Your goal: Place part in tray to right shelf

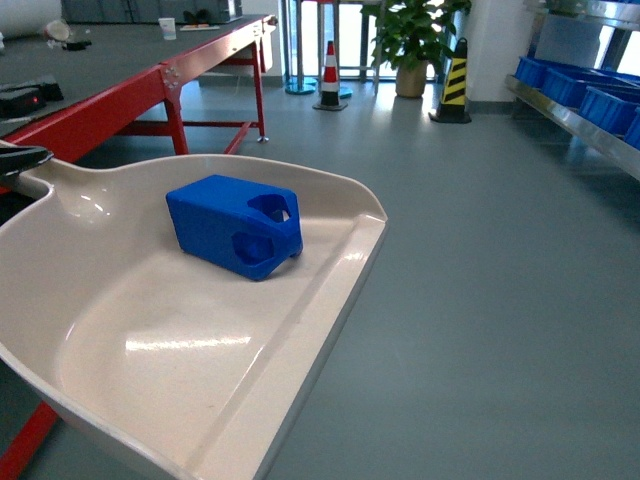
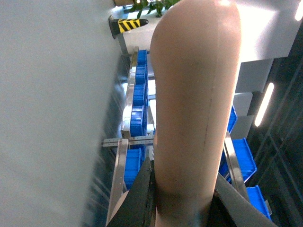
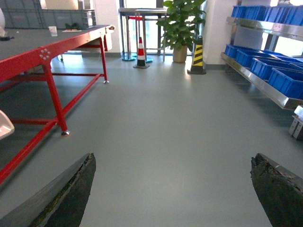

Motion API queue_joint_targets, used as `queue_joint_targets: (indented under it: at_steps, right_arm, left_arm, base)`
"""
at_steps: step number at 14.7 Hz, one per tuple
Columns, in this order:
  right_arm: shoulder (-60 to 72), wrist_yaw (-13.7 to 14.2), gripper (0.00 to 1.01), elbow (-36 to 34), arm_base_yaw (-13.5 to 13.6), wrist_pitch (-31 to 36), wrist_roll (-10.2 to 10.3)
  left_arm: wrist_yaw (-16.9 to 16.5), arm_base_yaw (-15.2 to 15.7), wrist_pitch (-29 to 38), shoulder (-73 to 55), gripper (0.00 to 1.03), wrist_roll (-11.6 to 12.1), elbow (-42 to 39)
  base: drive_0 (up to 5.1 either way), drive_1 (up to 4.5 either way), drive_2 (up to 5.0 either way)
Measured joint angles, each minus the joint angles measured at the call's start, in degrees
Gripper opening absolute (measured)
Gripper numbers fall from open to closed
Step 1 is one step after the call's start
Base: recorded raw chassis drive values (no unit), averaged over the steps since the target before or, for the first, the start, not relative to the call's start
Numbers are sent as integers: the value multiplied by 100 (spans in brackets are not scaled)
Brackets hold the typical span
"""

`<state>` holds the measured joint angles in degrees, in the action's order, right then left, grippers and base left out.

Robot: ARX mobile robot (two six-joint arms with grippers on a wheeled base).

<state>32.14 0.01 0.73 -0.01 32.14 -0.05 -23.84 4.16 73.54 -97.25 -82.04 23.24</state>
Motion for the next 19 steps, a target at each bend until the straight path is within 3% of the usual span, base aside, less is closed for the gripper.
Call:
queue_joint_targets:
  at_steps: [19]
  right_arm:
    - [0,-2,98,0,0,-9,0]
  left_arm:
    - [-4,0,-26,-2,18,-2,-2]
  base:
    - [-4,429,-437]
